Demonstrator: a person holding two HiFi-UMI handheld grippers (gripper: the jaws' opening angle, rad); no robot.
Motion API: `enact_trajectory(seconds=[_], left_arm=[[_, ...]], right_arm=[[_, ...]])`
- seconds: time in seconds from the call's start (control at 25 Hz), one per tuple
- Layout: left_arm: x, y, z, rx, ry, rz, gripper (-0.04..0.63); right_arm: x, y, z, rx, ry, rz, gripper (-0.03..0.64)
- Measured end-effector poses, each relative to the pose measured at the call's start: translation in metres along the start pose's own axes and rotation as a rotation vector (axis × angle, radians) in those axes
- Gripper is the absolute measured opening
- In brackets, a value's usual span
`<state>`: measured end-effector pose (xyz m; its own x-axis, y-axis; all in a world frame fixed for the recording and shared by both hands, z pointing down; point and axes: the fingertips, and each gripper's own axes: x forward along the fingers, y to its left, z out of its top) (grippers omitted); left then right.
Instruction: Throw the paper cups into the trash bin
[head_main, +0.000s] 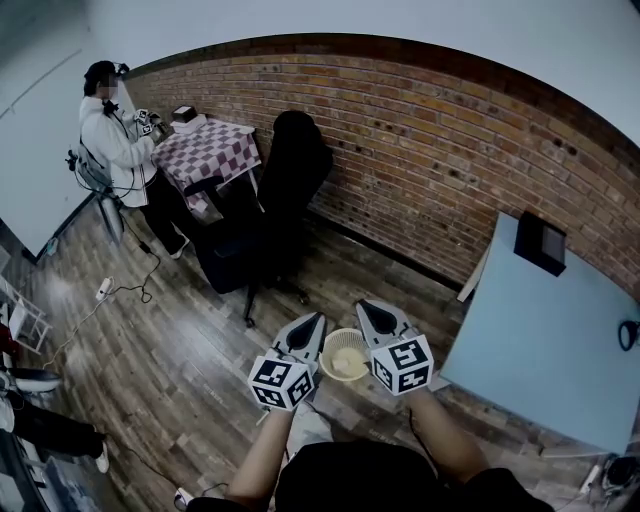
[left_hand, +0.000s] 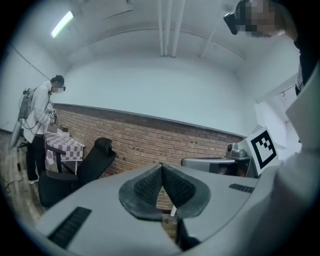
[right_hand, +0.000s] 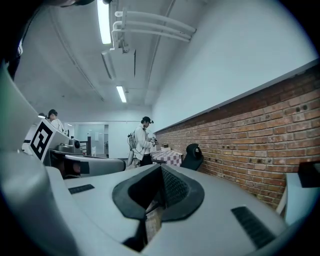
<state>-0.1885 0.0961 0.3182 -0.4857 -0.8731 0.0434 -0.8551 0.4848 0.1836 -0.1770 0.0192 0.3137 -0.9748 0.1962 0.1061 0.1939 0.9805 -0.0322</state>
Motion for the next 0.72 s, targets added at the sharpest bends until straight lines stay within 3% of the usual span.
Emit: enact_trajectory(seconds=[0.72], left_arm=[[-0.041,-0.074,0.001,0.033,-0.027,0.012,0.009]], right_arm=[[-0.076,0.022,0.006,-0.013,-0.035,0.047,0.005]])
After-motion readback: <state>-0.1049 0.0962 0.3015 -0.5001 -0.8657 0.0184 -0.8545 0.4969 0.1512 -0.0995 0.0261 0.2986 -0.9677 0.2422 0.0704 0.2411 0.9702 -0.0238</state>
